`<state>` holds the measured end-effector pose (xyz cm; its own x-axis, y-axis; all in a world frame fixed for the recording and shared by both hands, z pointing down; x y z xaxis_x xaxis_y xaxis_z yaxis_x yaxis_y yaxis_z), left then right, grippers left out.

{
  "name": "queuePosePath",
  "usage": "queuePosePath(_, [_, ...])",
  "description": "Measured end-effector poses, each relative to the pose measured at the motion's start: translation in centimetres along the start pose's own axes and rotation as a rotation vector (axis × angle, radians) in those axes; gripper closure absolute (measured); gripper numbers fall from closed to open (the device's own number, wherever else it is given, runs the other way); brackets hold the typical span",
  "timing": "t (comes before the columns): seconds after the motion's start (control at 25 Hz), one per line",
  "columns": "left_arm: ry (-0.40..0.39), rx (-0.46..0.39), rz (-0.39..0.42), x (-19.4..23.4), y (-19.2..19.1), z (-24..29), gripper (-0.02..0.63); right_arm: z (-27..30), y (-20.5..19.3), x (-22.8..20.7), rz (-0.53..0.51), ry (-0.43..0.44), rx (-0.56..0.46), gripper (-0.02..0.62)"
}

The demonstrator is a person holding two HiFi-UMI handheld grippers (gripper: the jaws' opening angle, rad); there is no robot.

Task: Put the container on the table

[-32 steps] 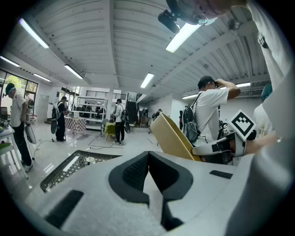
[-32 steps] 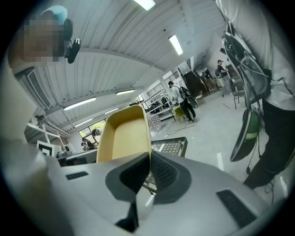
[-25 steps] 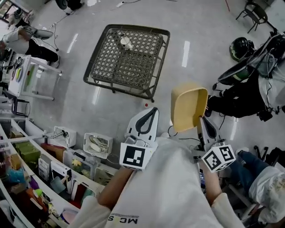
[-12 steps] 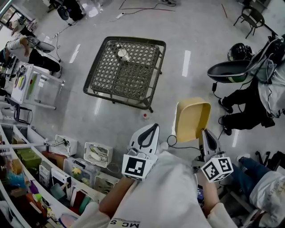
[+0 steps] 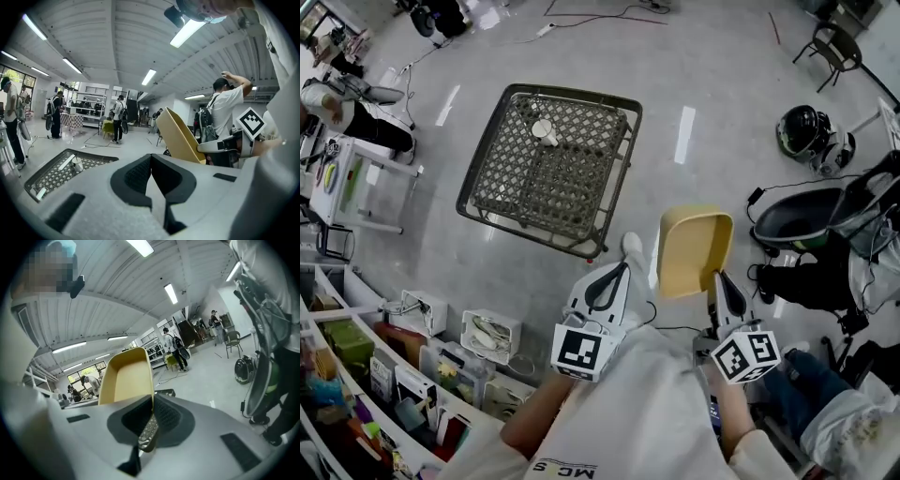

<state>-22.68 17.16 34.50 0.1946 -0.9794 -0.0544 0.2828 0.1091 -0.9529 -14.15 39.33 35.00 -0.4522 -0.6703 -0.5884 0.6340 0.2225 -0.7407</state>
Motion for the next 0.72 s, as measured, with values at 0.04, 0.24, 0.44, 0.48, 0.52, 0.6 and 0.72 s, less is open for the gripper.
queuePosePath(0.04, [0.006, 0.007, -0.007, 1.0, 0.0, 1.3, 0.583, 1.6, 0.9, -0.2, -0.006, 0.002, 0.005, 0.571])
queuePosePath(0.24, [0.063, 0.023, -0.044, 6.8, 1.7, 8.3, 0.583, 10.7, 7.1, -0.4, -0.083, 0.031, 0.039, 0.57])
queuePosePath(0.44, [0.151, 0.011, -0.094, 12.4, 3.9, 14.3, 0.583, 19.2, 13.3, -0.7, -0.137, 0.076, 0.07, 0.571])
queuePosePath(0.48, [0.172, 0.005, -0.095, 13.4, 4.3, 15.0, 0.583, 20.8, 14.1, -0.7, -0.141, 0.086, 0.077, 0.571])
queuePosePath(0.52, [0.192, -0.001, -0.095, 14.2, 4.7, 15.5, 0.583, 22.2, 14.8, -0.6, -0.144, 0.097, 0.087, 0.571])
queuePosePath(0.6, [0.235, -0.008, -0.107, 15.3, 5.2, 16.0, 0.583, 24.6, 15.7, -0.3, -0.16, 0.126, 0.115, 0.571])
queuePosePath(0.72, [0.292, -0.009, -0.133, 16.8, 5.5, 16.1, 0.583, 28.1, 16.4, 0.5, -0.195, 0.173, 0.162, 0.571])
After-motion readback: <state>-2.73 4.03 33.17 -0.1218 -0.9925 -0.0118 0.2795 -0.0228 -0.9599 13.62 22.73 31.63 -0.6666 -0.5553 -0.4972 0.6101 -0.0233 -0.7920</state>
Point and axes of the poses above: the fingertips, and each gripper's own axes: z forward along the fingers, x to its left, y out of its top, the point moved 7 cm from there along -z, backward along the fingers, and after that the axes turned 10 degrees about z, right-handed, at the moved point
